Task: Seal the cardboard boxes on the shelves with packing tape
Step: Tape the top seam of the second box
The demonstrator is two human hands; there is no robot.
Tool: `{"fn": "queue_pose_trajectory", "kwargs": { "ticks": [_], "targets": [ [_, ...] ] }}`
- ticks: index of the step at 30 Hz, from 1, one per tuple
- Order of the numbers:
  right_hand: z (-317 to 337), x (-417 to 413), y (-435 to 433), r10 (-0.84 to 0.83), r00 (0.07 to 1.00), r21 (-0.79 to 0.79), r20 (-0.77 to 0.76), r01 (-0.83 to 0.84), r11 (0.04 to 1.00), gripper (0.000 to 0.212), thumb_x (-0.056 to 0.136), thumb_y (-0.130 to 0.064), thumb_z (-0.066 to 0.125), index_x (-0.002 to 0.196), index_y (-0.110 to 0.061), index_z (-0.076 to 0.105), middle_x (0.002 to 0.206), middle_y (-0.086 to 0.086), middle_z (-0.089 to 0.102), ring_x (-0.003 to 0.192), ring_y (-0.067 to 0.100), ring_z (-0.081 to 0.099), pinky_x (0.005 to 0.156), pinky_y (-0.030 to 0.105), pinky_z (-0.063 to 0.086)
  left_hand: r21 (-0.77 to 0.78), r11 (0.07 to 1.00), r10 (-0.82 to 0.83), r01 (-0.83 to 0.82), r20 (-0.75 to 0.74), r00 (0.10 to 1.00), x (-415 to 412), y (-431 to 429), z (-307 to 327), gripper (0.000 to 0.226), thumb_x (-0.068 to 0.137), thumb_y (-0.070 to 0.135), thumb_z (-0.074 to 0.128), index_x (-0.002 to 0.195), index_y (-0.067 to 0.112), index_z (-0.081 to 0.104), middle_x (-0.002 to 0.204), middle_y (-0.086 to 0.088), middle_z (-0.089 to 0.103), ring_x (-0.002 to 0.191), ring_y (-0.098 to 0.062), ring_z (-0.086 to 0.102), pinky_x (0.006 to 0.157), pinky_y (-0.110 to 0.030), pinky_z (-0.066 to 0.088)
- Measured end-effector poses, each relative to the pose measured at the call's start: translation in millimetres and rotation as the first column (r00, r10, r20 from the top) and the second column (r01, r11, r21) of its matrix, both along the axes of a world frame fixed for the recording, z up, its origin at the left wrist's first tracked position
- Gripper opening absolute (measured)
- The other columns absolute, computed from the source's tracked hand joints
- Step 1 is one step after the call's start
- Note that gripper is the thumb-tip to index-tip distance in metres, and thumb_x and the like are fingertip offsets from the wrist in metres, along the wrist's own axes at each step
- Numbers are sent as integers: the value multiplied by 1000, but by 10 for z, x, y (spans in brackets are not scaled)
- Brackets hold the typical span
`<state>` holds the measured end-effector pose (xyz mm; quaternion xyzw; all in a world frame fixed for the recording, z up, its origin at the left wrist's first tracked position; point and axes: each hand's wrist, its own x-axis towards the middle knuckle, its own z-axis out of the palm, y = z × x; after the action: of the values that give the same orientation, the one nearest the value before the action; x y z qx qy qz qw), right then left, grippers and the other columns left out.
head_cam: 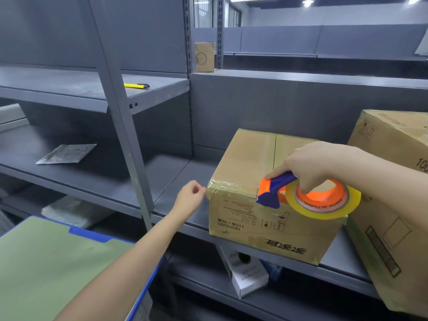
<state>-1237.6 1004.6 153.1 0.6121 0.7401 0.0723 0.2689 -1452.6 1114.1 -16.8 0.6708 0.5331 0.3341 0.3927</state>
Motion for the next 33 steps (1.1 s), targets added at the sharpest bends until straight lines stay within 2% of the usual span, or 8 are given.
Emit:
{"fn": "queue_pose_trajectory", "kwargs": {
  "ticks": [2, 5, 7, 9, 13, 18, 28, 33],
  "targets": [
    [-1, -2, -6, 1, 1000, -8, 9, -1, 1000, 73, 79, -26, 61, 139, -50, 28, 98, -13, 53, 83, 12, 51, 56, 19, 35, 275, 961, 21, -18, -9, 1000, -51, -69, 145, 16, 88, 5, 43, 90, 16, 54, 92, 3, 55, 85, -10, 50, 67, -10, 36],
    [1, -6, -12, 1, 1000, -20, 12, -1, 1000, 73, 79, -25, 62, 139, -50, 28, 93, -14, 50, 76, 10, 48, 55, 18, 35, 614, 746, -170, 259, -201, 965, 7, -280, 323, 39, 73, 6, 45, 109, 10, 61, 112, 1, 62, 105, -13, 53, 92, -20, 37],
    [18, -10, -5, -9, 1000, -33, 0, 9, 999, 73, 79, -23, 61, 139, -50, 29, 99, -11, 55, 86, 13, 53, 64, 21, 43, 701, 512, -158, 497, -491, 857, 151, -391, 291, 43, 74, 14, 58, 116, 7, 62, 119, -4, 63, 111, -19, 57, 98, -31, 41],
    [32, -27, 5, -23, 1000, -54, -7, 23, 998, 75, 79, -20, 62, 139, -49, 29, 103, -10, 55, 91, 14, 54, 69, 24, 43, 736, 367, -47, 569, -596, 801, 315, -468, 179, 46, 69, 24, 77, 110, 5, 67, 114, -6, 67, 106, -20, 63, 94, -34, 48],
    [46, -64, 7, -37, 999, -64, 0, 37, 997, 76, 78, -19, 63, 140, -47, 29, 99, -10, 52, 86, 13, 51, 63, 21, 39, 812, 346, -51, 471, -485, 873, 417, -443, 72, 47, 53, 11, 90, 97, 8, 74, 100, -4, 72, 92, -16, 69, 79, -28, 55],
    [49, -204, 76, -63, 998, -9, 7, 63, 998, 72, 77, -22, 58, 137, -52, 32, 78, -14, 50, 69, 8, 47, 55, 24, 36, 807, 309, -75, 504, -507, 858, 202, -217, 79, 54, 49, -2, 89, 99, 8, 74, 103, -5, 72, 93, -15, 69, 79, -30, 57],
    [59, -474, 109, -43, 999, -58, 27, 44, 997, 69, 83, -23, 60, 142, -42, 30, 81, -11, 44, 62, 6, 37, 49, 19, 26, 742, 434, -136, 510, -506, 852, -35, -170, 138, 45, 59, 2, 84, 103, 8, 72, 105, -5, 71, 95, -19, 68, 78, -37, 57],
    [113, -347, -74, -36, 999, -45, -5, 35, 998, 71, 84, -24, 60, 144, -43, 25, 68, -15, 37, 58, 6, 37, 47, 18, 25, 717, 502, -105, 483, -504, 857, 1, -241, 179, 50, 56, 2, 85, 104, 11, 72, 105, -2, 71, 96, -20, 68, 75, -39, 58]
  ]
}}
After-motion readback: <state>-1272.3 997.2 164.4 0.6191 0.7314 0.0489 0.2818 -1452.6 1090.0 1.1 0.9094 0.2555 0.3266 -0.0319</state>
